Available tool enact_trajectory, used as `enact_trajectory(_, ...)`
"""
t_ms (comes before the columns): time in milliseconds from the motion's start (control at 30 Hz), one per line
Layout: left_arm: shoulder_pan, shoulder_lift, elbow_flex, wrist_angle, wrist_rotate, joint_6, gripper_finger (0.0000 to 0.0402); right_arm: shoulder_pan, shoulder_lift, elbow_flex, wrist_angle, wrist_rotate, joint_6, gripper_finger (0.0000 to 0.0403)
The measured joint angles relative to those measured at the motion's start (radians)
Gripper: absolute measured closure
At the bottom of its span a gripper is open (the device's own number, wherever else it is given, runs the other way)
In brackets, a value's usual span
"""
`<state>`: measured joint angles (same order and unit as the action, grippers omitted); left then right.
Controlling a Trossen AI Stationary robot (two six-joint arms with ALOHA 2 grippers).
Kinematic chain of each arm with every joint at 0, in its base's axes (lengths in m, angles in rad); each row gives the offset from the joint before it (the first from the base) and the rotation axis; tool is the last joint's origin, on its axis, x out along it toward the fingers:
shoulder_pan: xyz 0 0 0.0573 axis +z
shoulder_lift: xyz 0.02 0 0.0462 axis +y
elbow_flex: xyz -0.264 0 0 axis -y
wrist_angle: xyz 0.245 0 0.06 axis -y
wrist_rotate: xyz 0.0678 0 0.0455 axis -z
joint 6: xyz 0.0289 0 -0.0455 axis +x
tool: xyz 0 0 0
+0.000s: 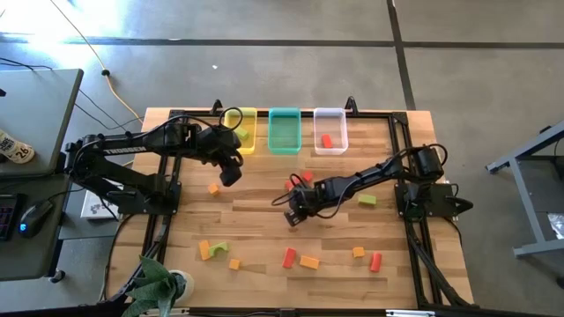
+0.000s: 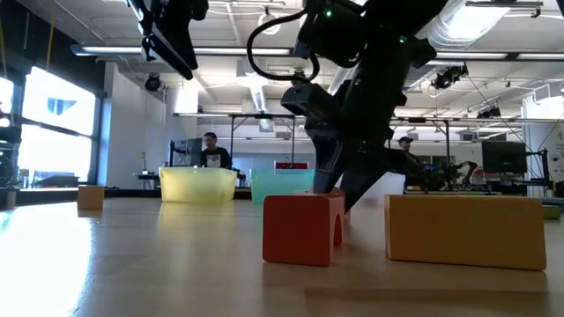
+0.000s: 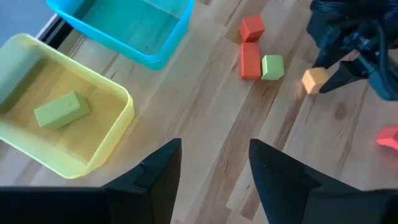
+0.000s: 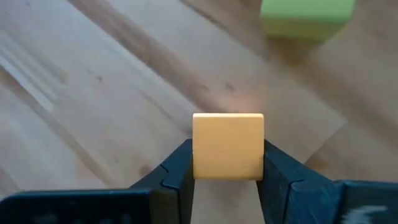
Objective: Sort & place blocks by color
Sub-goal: Put the yellow block into the blue bin
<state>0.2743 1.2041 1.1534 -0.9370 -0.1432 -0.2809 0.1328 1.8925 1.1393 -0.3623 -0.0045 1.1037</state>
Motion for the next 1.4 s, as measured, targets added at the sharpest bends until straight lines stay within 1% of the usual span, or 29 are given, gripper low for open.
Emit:
enact_trajectory(100, 0.000, 0.000, 0.000, 0.008, -0.011, 0.051, 0.0225, 0.020, -0.006, 0.005, -0.002, 0.004, 0.053, 0.0299)
enact_trajectory(233, 0.000, 0.000, 0.000, 0.025, -0.052, 0.124, 0.0225, 0.033, -0.008, 0.055, -0.042, 0.039, 0.093, 0.0299)
enact_trajectory(367, 0.001, 0.000, 0.000, 0.049, -0.108, 0.192, 0.0227, 0.025, -0.008, 0.121, -0.113, 0.095, 0.096, 0.0299)
enact_trajectory(567, 0.001, 0.000, 0.000, 0.074, -0.116, 0.251, 0.0227, -0.008, -0.008, 0.230, -0.187, 0.178, 0.058, 0.0299)
enact_trajectory(767, 0.001, 0.000, 0.000, 0.072, -0.107, 0.257, 0.0227, -0.048, -0.009, 0.330, -0.224, 0.239, -0.030, 0.0299)
enact_trajectory(967, 0.000, 0.000, 0.000, 0.065, -0.072, 0.231, 0.0227, -0.117, -0.009, 0.400, -0.241, 0.260, -0.170, 0.0299)
enact_trajectory(1200, -0.001, 0.000, 0.000, 0.065, -0.066, 0.211, 0.0227, -0.230, -0.009, 0.430, -0.239, 0.276, -0.328, 0.0299)
enact_trajectory(1400, -0.001, 0.000, 0.000, 0.065, -0.066, 0.203, 0.0227, -0.360, -0.009, 0.430, -0.231, 0.287, -0.437, 0.0299)
